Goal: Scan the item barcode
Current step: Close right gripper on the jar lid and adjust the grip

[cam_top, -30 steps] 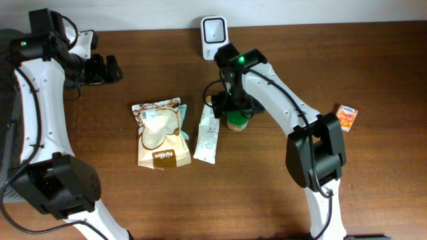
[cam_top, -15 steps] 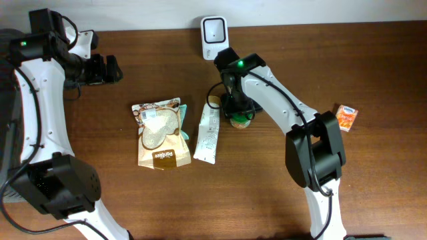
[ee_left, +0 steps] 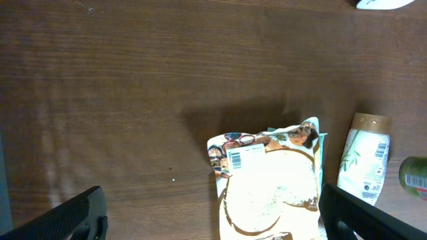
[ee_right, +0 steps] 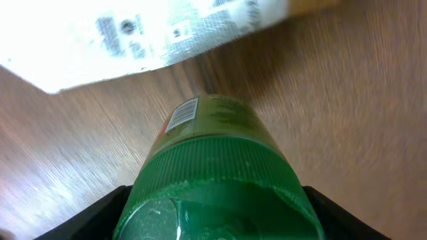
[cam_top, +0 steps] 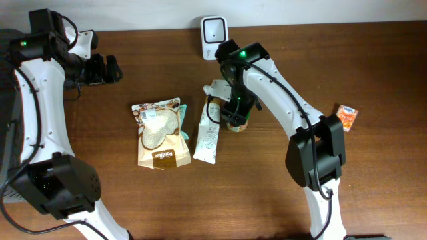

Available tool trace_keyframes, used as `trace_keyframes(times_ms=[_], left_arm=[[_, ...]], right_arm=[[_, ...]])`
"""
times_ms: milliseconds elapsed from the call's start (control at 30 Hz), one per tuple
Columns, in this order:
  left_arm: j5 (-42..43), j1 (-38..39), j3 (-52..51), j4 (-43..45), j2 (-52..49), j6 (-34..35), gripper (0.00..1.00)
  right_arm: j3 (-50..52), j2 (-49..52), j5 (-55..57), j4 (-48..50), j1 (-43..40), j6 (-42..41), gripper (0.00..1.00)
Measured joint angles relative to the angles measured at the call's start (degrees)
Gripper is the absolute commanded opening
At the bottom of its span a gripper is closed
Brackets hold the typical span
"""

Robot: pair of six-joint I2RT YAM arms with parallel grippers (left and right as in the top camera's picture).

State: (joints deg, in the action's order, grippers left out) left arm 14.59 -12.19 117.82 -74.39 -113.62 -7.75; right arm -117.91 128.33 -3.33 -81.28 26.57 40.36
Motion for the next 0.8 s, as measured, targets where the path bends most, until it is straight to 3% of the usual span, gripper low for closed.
trace_keyframes(times_ms=[200, 367, 567, 800], left_arm=[[0.0, 0.0, 0.0, 0.0, 0.0, 0.0, 0.99], [0.0, 0.0, 0.0, 0.0, 0.0, 0.0, 0.99], [0.0, 0.0, 0.0, 0.0, 0.0, 0.0, 0.99], [0.0, 0.0, 0.0, 0.0, 0.0, 0.0, 0.99]], right_arm=[[0.0, 0.0, -0.3, -0.2, -0.2, 17.0, 0.81], [0.0, 0.0, -0.7, 1.3, -1.2, 22.7, 0.90], [-0.6, 0.1, -1.3, 5.5, -2.3, 14.6, 0.98], [-7.5, 0.3, -1.5, -1.2, -2.3, -0.8, 0.98]])
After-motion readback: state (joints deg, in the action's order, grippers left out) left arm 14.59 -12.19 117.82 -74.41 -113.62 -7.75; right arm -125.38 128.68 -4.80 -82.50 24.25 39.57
